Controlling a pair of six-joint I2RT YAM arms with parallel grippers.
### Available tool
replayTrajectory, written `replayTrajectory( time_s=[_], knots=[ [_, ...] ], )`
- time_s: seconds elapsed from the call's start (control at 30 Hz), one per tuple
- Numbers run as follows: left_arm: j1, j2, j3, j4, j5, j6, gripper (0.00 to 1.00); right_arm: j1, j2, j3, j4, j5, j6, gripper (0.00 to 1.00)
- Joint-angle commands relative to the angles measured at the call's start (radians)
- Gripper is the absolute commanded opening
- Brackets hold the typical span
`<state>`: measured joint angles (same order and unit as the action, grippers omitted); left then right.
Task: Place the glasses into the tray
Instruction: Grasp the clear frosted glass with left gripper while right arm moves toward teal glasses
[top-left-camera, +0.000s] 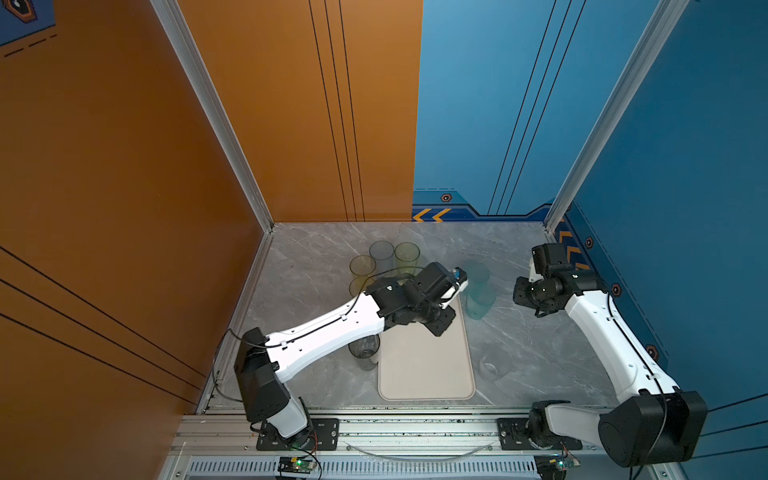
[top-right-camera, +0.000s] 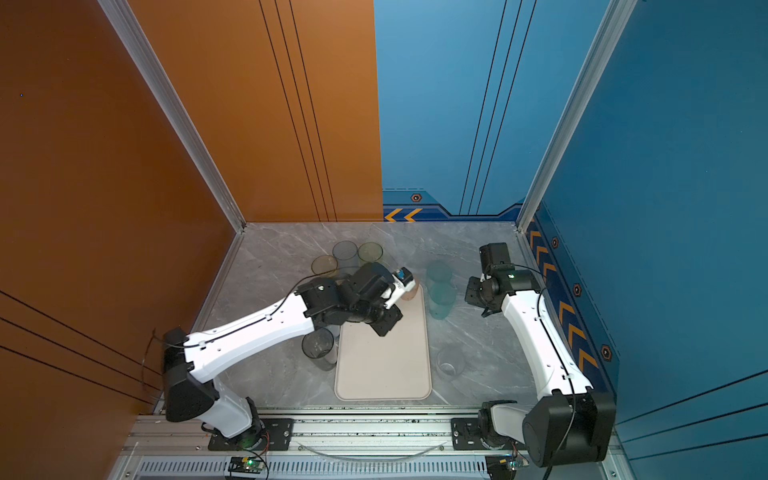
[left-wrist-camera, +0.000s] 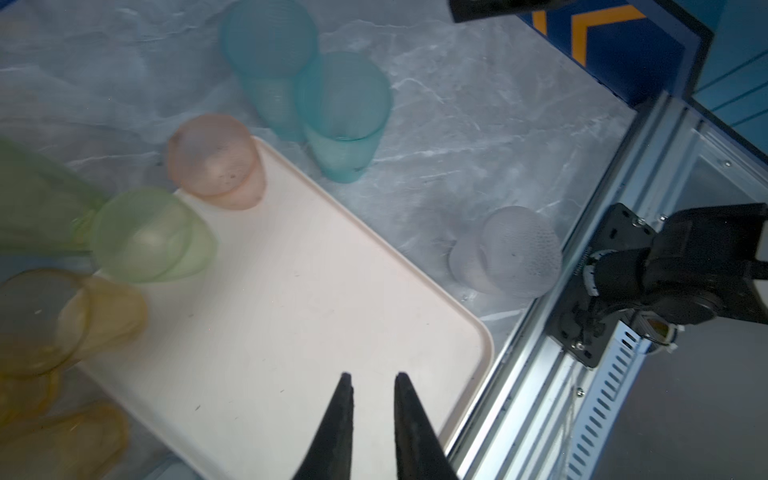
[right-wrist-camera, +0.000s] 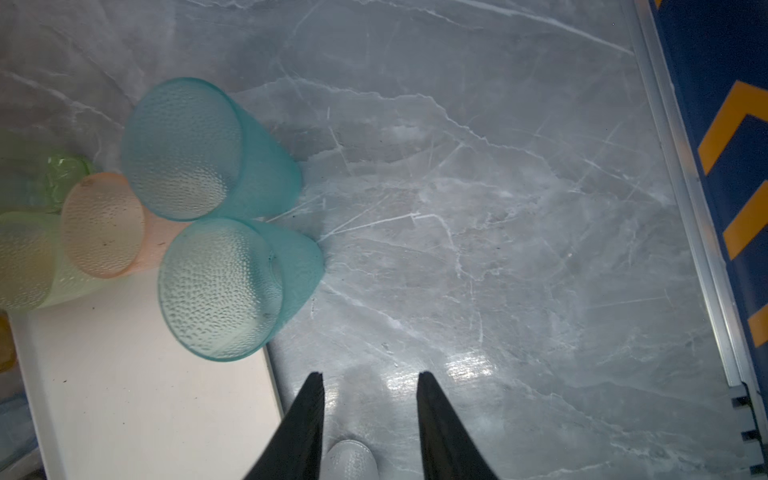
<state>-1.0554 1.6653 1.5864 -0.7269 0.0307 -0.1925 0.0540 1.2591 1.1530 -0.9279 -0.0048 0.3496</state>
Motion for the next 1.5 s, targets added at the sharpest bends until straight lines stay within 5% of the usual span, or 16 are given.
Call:
replayTrajectory(
  time_s=[0.0,0.53,1.47],
  knots=[
    [-0.052,0.101,0.081,-0.021,0.067,-0.028,0.21,-0.026,-0.036,-0.021,0.005,-0.071,0.01,0.37],
    [-0.12,0.439,0.372,-0.104,0.114,-0.137,0.21,-0.105,-0.055,-0.029,0.028,-0.17,-0.053,0.37],
    [-0.143,0.545,0.469,-0.221,-0.012,-0.101,0.28,-0.167,-0.131,-0.045,0.027,-0.226,-0.072,0.37]
  ],
)
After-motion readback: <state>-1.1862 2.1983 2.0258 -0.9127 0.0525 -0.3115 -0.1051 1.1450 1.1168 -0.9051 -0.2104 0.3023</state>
